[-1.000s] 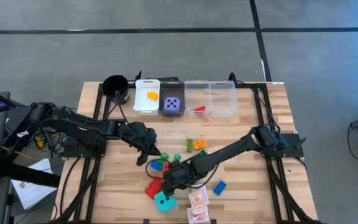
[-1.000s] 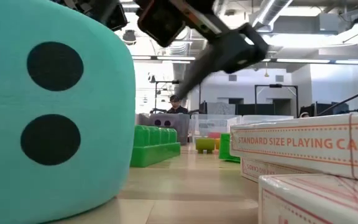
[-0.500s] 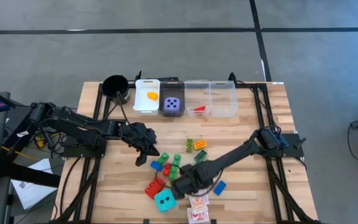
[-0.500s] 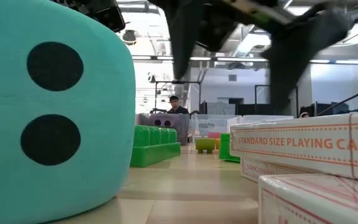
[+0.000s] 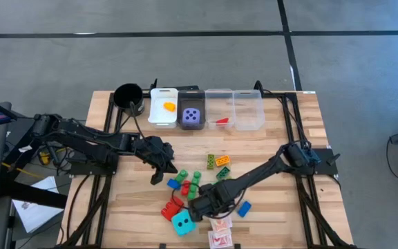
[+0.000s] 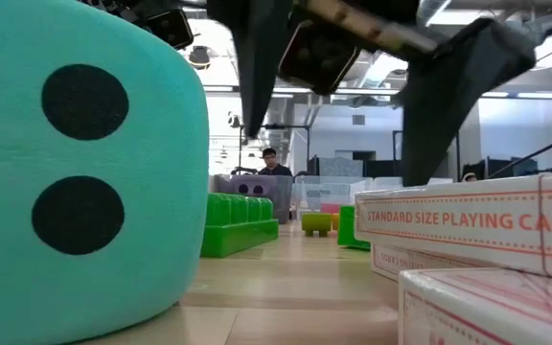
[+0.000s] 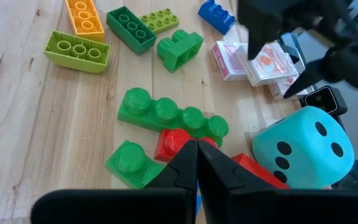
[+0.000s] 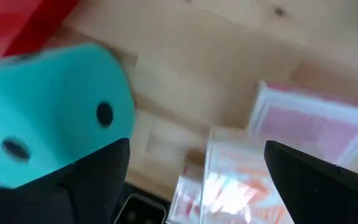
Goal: Pick & Place Toys
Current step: Move the blue dice, then put the orange deck of cards into the right transparent bin
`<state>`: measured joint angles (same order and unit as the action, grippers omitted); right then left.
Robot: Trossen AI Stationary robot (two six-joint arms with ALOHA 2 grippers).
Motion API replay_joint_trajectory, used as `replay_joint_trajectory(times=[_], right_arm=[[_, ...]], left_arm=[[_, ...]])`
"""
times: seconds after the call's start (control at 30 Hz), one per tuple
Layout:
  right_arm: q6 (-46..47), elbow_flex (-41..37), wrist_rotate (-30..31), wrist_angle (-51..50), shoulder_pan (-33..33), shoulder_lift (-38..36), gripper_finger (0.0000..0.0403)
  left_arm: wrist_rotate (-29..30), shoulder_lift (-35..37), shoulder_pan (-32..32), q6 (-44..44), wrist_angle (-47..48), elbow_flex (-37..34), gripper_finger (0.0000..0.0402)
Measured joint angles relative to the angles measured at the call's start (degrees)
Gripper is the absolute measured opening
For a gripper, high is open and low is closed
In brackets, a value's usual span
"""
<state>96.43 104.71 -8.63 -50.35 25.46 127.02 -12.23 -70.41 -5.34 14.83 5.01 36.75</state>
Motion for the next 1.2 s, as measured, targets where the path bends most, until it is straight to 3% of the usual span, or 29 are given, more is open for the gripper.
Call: replay_joint_trajectory(times=[0.33, 0.53, 0.83, 1.03, 1.2], right_arm=[[-5.0, 1.1, -4.8, 9.1, -1.3, 3.7, 0.0366], [-9.9, 1.8, 3.8, 16.8, -1.7, 2.6, 0.0366], [-3.0, 2.0, 1.6, 3.6, 0.1, 2.6, 0.0366], [2.1, 9.0, 1.3, -8.3, 3.8, 2.5, 0.0366], [9.8, 14.4, 4.9, -14.7, 7.0, 2.4, 0.0366]], left_arm=[[0.0, 0.0, 0.0, 0.0, 0.4, 0.0, 0.0001], [0.0, 0.0, 0.0, -1.9, 1.9, 0.0, 0.0001], [0.0, 0.0, 0.0, -2.6, 3.0, 0.0, 0.0001], [0.0, 0.0, 0.0, -2.6, 2.6, 0.0, 0.0001], [0.0, 0.0, 0.0, -2.6, 2.5, 0.0, 0.0001]])
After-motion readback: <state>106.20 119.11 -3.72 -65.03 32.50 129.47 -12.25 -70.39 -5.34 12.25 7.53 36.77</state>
